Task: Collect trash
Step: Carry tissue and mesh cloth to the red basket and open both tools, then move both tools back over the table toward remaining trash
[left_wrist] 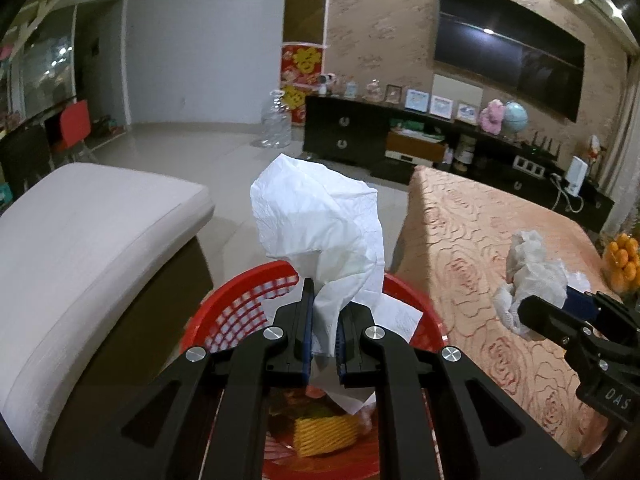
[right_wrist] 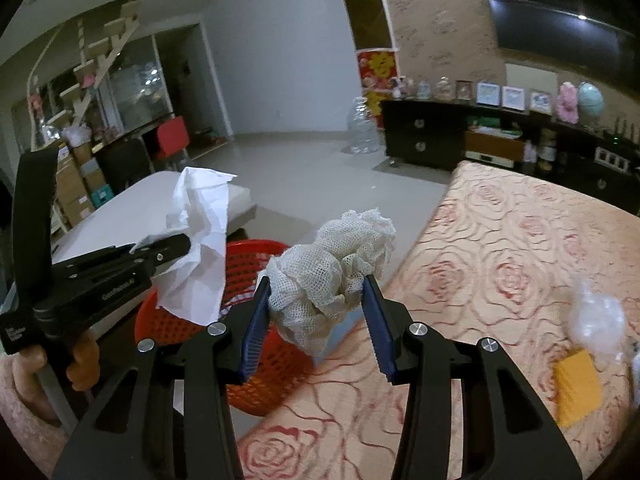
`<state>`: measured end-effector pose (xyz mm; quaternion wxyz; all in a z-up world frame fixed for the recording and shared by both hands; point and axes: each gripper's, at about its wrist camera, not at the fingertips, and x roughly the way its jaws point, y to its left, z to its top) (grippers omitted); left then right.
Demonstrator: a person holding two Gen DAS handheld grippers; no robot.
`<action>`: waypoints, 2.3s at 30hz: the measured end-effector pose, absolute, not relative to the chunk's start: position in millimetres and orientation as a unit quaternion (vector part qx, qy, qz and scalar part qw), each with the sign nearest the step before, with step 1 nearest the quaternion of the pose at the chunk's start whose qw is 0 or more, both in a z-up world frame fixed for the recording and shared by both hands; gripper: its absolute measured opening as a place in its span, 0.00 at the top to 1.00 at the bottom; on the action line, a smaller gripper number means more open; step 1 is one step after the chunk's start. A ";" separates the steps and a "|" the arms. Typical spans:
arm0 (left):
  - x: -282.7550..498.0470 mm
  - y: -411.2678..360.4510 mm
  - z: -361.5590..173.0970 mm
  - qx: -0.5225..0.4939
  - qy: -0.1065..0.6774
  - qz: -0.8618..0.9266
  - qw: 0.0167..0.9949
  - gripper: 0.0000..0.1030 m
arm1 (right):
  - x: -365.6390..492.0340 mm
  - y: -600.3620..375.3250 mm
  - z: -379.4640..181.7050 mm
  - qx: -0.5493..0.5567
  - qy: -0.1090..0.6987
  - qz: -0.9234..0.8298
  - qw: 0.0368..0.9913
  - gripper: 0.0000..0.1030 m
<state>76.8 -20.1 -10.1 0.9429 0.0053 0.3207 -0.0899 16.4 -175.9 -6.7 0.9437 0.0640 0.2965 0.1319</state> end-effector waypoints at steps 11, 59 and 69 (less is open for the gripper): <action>94.5 4.9 -30.2 -0.002 0.365 -0.053 0.930 0.90 | 34.9 -128.1 -21.5 0.026 0.321 0.181 0.929 0.57; 54.9 -119.8 -28.6 0.045 0.334 -0.187 0.923 0.31 | -78.6 -354.3 -10.0 0.147 0.277 -0.105 0.944 0.21; 41.6 -185.6 -41.5 0.063 0.356 -0.249 0.899 0.28 | -117.7 -411.9 -30.2 0.159 0.292 -0.207 0.920 0.21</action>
